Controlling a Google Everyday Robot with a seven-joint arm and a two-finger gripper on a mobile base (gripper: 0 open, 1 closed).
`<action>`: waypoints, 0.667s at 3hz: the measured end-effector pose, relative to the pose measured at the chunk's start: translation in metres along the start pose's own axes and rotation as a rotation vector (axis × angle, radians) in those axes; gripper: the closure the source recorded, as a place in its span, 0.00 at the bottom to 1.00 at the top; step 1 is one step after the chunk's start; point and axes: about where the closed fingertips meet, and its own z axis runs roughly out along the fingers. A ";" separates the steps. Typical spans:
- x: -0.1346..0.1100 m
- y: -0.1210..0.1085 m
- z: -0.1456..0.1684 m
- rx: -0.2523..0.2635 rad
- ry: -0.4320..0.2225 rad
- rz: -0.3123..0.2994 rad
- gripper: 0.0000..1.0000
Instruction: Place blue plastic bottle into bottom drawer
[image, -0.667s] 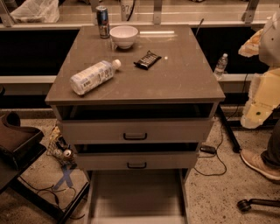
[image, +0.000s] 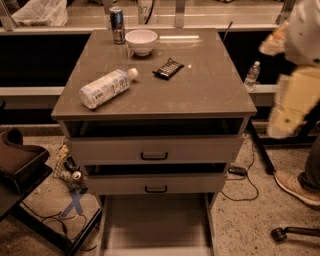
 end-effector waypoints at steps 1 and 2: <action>-0.078 -0.014 0.000 0.000 -0.072 -0.264 0.00; -0.183 -0.020 0.007 0.034 -0.075 -0.627 0.00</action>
Offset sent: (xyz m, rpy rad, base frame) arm 0.0685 0.2613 0.0359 -0.2704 -0.1621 0.9034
